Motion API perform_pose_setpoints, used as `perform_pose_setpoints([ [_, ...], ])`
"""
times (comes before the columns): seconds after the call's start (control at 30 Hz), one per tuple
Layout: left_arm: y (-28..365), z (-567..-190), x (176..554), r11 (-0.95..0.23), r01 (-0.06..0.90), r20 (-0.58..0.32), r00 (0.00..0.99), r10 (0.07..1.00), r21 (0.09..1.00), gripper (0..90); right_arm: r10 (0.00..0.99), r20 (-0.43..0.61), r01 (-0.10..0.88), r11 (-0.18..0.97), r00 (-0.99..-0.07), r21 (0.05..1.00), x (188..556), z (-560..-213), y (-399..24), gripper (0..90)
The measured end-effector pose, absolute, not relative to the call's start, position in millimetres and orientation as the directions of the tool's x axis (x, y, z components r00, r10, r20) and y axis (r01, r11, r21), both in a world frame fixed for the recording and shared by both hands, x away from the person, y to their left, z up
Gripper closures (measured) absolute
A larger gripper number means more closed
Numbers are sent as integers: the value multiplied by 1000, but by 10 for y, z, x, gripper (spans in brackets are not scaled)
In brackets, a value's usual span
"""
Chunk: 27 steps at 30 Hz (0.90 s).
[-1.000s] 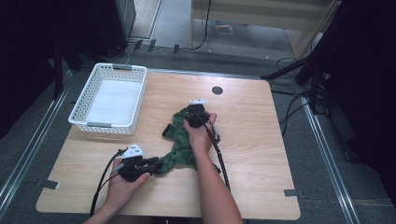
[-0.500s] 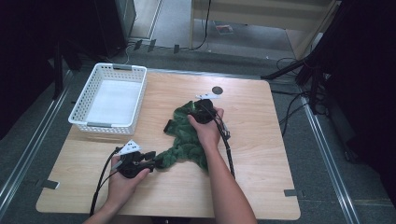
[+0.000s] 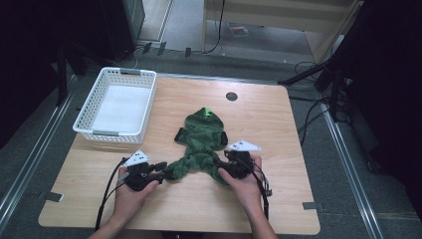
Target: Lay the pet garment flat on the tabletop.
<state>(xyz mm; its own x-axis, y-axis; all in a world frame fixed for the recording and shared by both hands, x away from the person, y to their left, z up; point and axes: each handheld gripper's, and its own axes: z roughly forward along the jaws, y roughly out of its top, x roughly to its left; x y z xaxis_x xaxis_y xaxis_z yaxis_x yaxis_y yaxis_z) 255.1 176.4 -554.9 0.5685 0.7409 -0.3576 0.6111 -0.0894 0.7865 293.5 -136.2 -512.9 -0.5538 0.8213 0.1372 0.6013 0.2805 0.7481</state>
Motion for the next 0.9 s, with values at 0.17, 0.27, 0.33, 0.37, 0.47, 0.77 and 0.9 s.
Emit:
perform_pose_setpoints([
  [0.17, 1753, -5547, 2544, -117, 610, -347, 586, 732, 784, 747, 821, 122, 636, 328, -557, 699, 2717, -5322, -1484, 603],
  [0.27, 1745, -5548, 2545, -125, 612, -344, 588, 732, 781, 782, 827, 112, 639, 332, -551, 693, 2734, -5373, -1505, 710],
  [0.33, 1735, -5548, 2550, -141, 621, -331, 580, 744, 771, 817, 828, 109, 636, 330, -550, 698, 2756, -5392, -1522, 760],
  [0.37, 1732, -5549, 2555, -143, 625, -325, 571, 754, 768, 829, 832, 105, 637, 329, -545, 697, 2765, -5390, -1528, 783],
  [0.47, 1733, -5553, 2570, -136, 637, -333, 559, 759, 759, 843, 849, 72, 632, 330, -523, 701, 2799, -5399, -1567, 809],
  [0.77, 1770, -5545, 2545, -104, 613, -343, 566, 750, 783, 587, 835, 143, 606, 257, -531, 753, 2769, -5392, -1695, 611],
  [0.9, 1772, -5534, 2520, -110, 600, -335, 579, 743, 793, 570, 832, 190, 599, 199, -522, 776, 2727, -5347, -1808, 600],
])
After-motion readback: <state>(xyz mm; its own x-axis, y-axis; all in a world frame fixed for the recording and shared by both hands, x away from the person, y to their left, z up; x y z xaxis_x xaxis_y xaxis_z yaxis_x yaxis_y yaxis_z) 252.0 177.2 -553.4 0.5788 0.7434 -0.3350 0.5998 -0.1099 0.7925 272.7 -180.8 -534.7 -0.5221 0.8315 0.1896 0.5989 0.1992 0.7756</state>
